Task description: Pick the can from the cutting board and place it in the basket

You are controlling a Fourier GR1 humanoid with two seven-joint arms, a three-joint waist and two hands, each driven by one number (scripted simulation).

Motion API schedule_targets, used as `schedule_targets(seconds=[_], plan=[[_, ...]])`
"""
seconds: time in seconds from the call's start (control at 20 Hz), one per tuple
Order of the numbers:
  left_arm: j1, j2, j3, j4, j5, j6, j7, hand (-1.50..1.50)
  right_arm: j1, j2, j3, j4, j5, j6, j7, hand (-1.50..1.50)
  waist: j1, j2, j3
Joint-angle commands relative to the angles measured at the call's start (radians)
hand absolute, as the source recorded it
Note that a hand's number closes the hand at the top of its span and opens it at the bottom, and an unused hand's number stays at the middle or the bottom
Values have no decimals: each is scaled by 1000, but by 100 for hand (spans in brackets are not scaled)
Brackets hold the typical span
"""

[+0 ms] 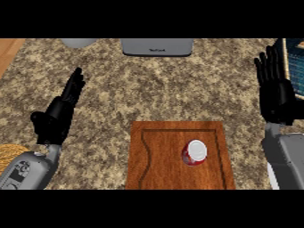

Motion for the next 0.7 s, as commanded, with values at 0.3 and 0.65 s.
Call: schedule_targets(seconds=[0.3,0.65], plan=[[43,105,31,-50,31,-204,-63,0,101,-143,271,-284,278,76,52,150,-16,7,-9],[69,97,48,-35,46,-243,-97,0,201,243,584,-231,696,-429,212,-150,-25,7,-7]])
